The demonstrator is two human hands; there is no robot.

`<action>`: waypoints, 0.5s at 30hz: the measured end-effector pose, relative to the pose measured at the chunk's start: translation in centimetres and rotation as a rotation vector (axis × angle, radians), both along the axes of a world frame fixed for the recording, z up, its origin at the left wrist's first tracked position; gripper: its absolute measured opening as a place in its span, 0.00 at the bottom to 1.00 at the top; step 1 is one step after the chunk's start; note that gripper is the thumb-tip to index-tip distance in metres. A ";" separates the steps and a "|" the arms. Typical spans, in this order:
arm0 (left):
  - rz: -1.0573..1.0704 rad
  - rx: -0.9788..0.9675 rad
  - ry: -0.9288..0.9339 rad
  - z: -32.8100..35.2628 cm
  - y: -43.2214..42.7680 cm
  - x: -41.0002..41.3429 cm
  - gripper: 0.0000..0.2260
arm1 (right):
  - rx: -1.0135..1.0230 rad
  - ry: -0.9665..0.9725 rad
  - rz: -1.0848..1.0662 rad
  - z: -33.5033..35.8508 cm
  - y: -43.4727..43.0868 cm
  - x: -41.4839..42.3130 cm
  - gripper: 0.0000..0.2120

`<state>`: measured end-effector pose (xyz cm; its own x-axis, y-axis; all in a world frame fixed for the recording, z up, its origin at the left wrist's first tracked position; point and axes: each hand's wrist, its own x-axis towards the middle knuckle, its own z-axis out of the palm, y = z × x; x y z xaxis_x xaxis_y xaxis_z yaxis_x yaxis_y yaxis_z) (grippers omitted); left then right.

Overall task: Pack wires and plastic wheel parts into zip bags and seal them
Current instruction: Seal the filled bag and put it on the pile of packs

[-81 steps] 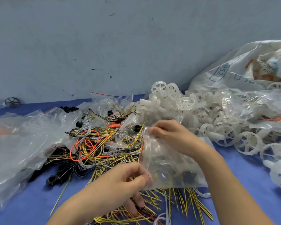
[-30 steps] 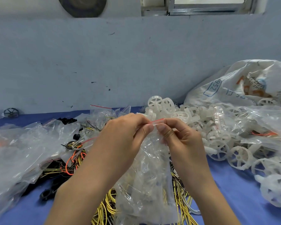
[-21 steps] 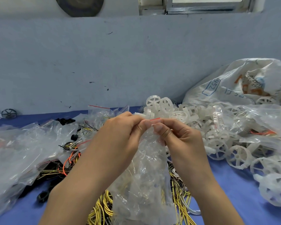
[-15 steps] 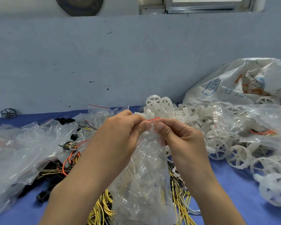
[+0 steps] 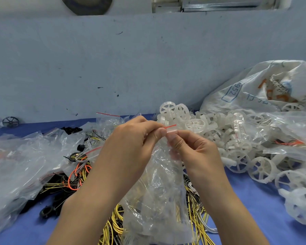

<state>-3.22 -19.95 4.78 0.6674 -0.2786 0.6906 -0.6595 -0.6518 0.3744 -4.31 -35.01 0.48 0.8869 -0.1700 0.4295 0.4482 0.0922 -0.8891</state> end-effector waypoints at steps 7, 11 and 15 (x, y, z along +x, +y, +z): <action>0.033 0.071 0.080 0.3 1.0 0.0 0.10 | 0.013 -0.011 -0.013 0.1 -0.1 0.0 0.05; 0.029 0.108 0.096 0.4 1.5 0.0 0.07 | -0.014 -0.029 -0.036 0.0 -0.1 0.1 0.06; 0.047 0.084 0.045 0.3 1.3 0.2 0.04 | -0.016 -0.024 -0.031 -0.2 -0.2 0.2 0.06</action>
<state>-3.03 -18.67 5.04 0.7108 -0.3017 0.6354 -0.6112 -0.7120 0.3456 -4.06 -35.23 0.28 0.8708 -0.1906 0.4532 0.4717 0.0635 -0.8795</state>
